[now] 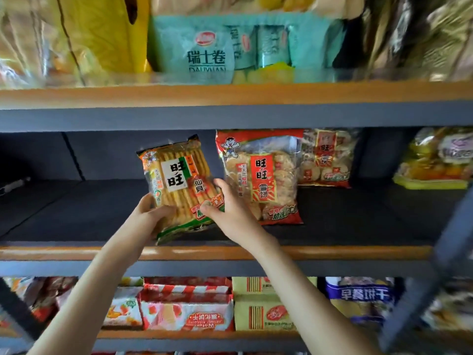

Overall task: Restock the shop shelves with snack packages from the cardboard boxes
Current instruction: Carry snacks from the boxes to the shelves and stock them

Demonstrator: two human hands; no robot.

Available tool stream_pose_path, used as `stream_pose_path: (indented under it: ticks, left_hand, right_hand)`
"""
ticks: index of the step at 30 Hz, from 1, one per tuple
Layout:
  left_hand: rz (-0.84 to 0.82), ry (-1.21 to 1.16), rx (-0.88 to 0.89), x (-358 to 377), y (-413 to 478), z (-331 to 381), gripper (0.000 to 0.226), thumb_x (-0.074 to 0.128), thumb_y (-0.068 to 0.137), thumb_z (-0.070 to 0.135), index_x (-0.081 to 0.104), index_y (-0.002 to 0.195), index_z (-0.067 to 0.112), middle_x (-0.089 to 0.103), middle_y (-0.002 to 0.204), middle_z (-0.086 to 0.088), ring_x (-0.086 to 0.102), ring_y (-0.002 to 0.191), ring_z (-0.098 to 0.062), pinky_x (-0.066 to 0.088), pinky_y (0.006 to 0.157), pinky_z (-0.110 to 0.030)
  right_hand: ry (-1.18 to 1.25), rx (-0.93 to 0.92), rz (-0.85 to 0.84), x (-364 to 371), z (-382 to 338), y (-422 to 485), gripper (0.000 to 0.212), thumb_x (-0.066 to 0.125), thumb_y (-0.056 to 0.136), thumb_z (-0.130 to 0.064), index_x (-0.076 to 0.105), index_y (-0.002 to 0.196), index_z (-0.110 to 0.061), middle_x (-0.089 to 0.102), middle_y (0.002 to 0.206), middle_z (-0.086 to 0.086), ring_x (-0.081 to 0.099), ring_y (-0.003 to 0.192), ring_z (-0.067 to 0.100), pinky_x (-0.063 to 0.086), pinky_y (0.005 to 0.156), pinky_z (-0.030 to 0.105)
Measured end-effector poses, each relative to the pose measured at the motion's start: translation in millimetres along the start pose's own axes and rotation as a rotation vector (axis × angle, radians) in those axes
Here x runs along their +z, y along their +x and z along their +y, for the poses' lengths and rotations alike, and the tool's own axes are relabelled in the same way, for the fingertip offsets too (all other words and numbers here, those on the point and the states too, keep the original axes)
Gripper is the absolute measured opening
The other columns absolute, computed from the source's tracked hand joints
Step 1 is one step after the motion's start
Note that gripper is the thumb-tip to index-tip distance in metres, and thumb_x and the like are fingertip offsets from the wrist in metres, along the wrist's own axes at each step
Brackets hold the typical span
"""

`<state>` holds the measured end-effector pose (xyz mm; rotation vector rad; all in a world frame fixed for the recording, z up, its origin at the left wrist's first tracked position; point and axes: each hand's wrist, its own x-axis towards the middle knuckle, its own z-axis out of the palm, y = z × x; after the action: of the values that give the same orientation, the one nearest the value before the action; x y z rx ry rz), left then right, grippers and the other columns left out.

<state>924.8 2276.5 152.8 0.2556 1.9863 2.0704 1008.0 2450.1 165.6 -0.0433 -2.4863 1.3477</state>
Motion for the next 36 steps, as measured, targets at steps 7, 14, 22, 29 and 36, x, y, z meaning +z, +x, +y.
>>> stream_pose_path:
  ticks: [7,14,22,29,36]
  left_hand:
    - [-0.126,-0.003,0.019,18,10,3,0.043,0.061,0.087,0.006,0.048,0.126,0.021,0.069,0.113,-0.005,0.067,0.103,-0.028,0.047,0.099,-0.05]
    - [-0.149,0.025,0.028,10,-4,6,0.049,0.061,0.088,0.008,0.042,0.131,0.022,0.067,0.114,-0.003,0.067,0.099,-0.022,0.051,0.095,-0.042]
    - [-0.208,0.006,0.082,-25,-29,2,0.056,0.059,0.089,0.004,0.038,0.136,0.026,0.069,0.113,-0.001,0.07,0.097,-0.023,0.057,0.079,-0.033]
    - [-0.365,-0.091,0.115,-20,-43,6,0.063,0.07,0.081,0.01,0.042,0.136,0.017,0.065,0.122,-0.009,0.066,0.106,-0.027,0.056,0.079,-0.029]
    - [-0.312,0.115,0.195,0,-36,11,0.052,0.064,0.087,0.005,0.043,0.128,0.03,0.072,0.106,-0.008,0.07,0.096,-0.022,0.057,0.078,-0.027]
  right_hand:
    - [-0.125,0.041,0.102,-8,2,-8,0.068,0.056,0.093,-0.039,0.021,0.149,-0.022,0.031,0.153,-0.002,0.032,0.138,0.018,0.023,0.106,0.033]
    - [-0.141,0.035,0.078,0,-3,-13,0.068,0.058,0.092,-0.041,0.022,0.147,-0.023,0.029,0.153,-0.005,0.031,0.137,0.014,0.023,0.098,0.027]
    - [-0.056,-0.019,-0.048,14,-7,-16,0.057,0.071,0.084,-0.029,0.025,0.117,-0.023,0.039,0.123,-0.009,0.042,0.108,-0.007,0.031,0.086,0.008]
    - [0.285,0.002,-0.044,-11,-6,-25,0.052,0.067,0.085,-0.03,0.028,0.12,-0.027,0.055,0.119,-0.016,0.052,0.103,-0.011,0.038,0.08,0.012]
    - [0.047,-0.041,0.085,-21,4,-29,0.064,0.068,0.086,-0.024,0.023,0.132,-0.03,0.045,0.132,-0.007,0.049,0.113,0.003,0.037,0.102,0.029]
